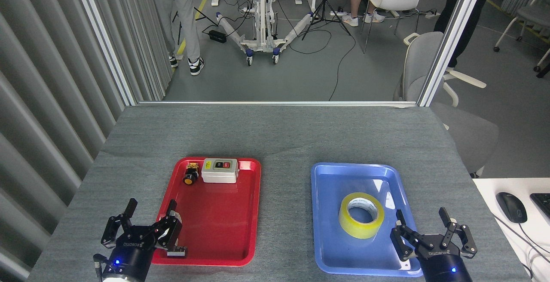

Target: Place and move tape with both arms

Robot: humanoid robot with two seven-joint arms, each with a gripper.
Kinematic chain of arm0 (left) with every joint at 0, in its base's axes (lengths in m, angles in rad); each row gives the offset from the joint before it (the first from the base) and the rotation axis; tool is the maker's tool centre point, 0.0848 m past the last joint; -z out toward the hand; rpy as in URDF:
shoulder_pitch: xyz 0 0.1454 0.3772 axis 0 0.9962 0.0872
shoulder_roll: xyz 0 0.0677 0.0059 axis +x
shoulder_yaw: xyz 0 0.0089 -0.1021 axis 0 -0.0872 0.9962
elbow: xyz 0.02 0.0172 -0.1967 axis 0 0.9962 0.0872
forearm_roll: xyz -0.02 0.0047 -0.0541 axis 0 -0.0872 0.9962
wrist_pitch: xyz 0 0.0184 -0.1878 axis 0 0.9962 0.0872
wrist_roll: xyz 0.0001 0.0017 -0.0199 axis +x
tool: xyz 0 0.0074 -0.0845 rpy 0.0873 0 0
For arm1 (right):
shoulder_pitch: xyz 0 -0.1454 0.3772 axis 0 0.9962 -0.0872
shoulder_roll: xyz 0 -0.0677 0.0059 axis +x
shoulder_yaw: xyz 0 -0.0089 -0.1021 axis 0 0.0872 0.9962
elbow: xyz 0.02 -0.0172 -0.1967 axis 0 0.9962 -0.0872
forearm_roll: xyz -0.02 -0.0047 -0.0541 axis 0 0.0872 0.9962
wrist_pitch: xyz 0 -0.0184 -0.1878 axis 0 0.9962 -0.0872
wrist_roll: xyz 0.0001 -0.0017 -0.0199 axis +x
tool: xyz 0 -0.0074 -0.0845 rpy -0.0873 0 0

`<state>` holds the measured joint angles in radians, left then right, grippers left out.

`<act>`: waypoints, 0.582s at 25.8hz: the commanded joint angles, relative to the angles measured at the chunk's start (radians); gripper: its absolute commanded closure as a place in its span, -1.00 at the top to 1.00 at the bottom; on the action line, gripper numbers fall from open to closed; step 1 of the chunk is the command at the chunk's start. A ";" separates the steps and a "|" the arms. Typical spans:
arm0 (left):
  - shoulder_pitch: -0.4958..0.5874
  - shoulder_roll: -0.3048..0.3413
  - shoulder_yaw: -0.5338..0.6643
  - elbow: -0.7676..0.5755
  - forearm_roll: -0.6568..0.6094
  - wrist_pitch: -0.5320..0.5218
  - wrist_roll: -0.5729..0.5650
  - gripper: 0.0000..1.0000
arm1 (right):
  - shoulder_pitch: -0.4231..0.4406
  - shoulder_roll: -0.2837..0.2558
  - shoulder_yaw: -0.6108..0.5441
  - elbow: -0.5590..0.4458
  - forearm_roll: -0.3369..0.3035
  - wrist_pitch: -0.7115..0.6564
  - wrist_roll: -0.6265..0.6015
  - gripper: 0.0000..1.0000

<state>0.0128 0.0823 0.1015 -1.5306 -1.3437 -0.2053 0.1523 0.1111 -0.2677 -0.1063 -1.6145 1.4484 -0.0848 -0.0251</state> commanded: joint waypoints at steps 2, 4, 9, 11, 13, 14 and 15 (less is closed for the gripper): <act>0.002 0.001 -0.006 0.001 -0.003 -0.003 -0.002 0.99 | 0.030 0.004 -0.062 -0.005 -0.039 -0.016 0.002 0.99; 0.001 -0.001 -0.008 0.003 -0.003 -0.006 -0.005 0.99 | 0.041 0.005 -0.078 0.001 -0.053 -0.024 -0.001 0.99; -0.004 -0.004 -0.008 0.001 -0.003 -0.006 -0.008 0.99 | 0.078 0.008 -0.078 0.001 -0.053 -0.030 -0.006 0.99; -0.005 -0.006 -0.008 0.003 -0.003 -0.006 -0.011 0.99 | 0.084 0.008 -0.076 0.001 -0.053 -0.030 -0.006 0.99; -0.004 -0.006 -0.008 0.001 -0.003 -0.006 -0.011 0.99 | 0.085 0.007 -0.070 0.001 -0.053 -0.030 -0.006 0.99; -0.002 -0.007 -0.008 0.001 -0.003 -0.006 -0.011 0.99 | 0.085 0.005 -0.070 0.001 -0.053 -0.030 -0.006 0.99; -0.001 -0.007 -0.008 0.001 -0.003 -0.006 -0.011 0.99 | 0.085 0.005 -0.070 0.001 -0.053 -0.030 -0.004 0.99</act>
<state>0.0096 0.0765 0.0936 -1.5287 -1.3469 -0.2123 0.1422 0.1934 -0.2602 -0.1788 -1.6137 1.3962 -0.1153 -0.0300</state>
